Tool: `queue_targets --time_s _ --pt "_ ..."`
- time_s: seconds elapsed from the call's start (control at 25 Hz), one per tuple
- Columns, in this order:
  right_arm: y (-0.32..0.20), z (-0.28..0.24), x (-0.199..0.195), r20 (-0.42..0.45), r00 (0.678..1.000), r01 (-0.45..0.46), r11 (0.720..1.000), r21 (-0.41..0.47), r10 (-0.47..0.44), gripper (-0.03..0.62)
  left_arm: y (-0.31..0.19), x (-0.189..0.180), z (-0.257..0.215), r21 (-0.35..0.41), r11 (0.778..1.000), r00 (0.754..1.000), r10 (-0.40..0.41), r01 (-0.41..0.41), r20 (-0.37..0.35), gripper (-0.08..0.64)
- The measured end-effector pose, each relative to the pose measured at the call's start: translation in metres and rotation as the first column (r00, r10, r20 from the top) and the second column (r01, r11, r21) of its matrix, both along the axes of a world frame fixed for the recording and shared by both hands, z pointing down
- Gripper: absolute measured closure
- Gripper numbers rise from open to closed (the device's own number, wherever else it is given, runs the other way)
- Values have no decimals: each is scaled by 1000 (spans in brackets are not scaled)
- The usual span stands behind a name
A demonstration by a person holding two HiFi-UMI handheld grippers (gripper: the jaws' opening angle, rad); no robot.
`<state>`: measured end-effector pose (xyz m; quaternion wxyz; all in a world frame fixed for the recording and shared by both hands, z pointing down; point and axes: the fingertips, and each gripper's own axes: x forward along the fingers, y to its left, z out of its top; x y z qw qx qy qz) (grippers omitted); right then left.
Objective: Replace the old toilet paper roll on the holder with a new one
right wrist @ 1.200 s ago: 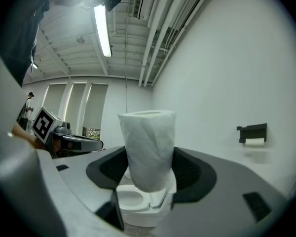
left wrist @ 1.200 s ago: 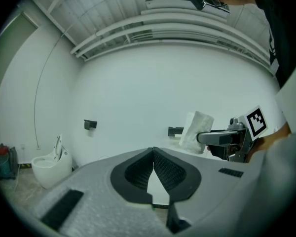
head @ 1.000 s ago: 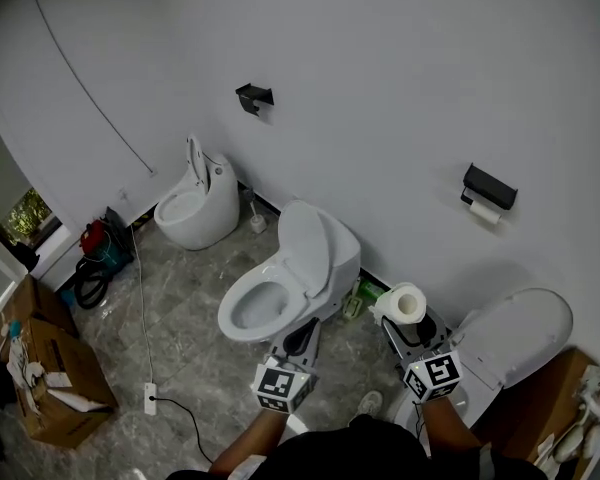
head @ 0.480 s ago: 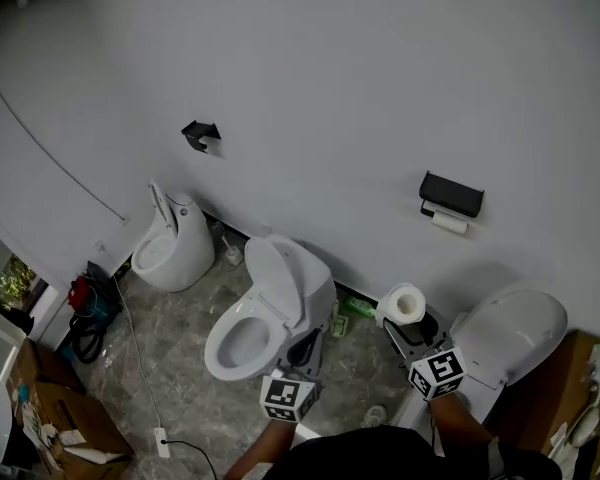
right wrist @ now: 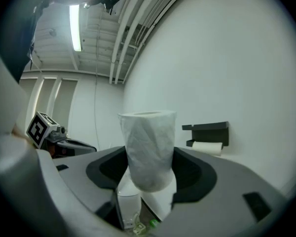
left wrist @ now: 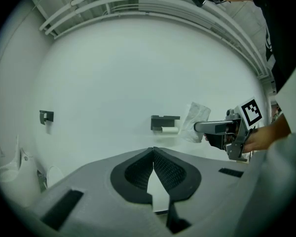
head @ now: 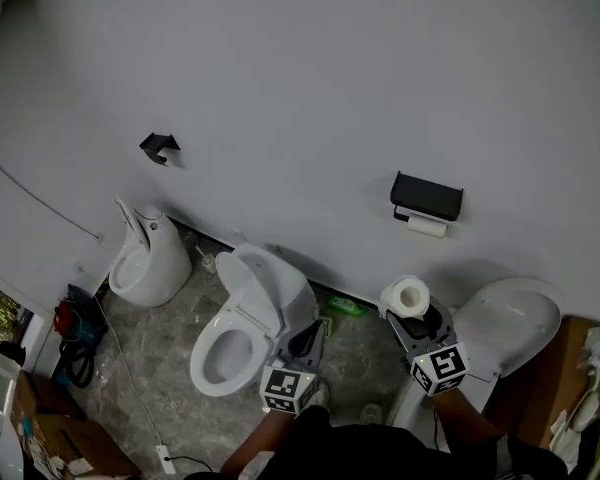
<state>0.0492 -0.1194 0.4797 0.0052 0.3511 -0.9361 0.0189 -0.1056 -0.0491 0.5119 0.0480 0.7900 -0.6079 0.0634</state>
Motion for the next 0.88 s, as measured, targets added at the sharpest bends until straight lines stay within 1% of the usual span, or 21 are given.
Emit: queue_targets --time_s 0.16,0.28,0.4,0.56,0.64,0.8,0.88 --pt "-27 -2 3 -6 991 -132 991 7 132 321 -40 -5 3 -3 997 996 83 -83 -11 555" --pt "-45 -8 1 21 977 -213 977 2 213 321 -70 -8 -2 17 985 985 171 -170 -20 555" --pt "-62 -12 -5 27 961 -276 961 -1 276 321 -98 -6 -4 25 962 961 273 -272 -35 555" --pt "-76 -9 -12 11 941 -337 941 -7 337 321 -128 -9 1 9 940 940 341 -341 -26 555" --pt "-81 -9 -13 7 929 -370 929 -6 370 321 -140 -8 0 14 924 924 383 -382 -18 555" --pt "-87 -3 -8 -1 896 -444 895 -36 444 321 -160 -4 -2 25 885 885 465 -464 -9 555" --pt "-89 2 -4 0 876 -482 874 -59 483 321 -170 -2 0 25 871 871 491 -491 -3 555"
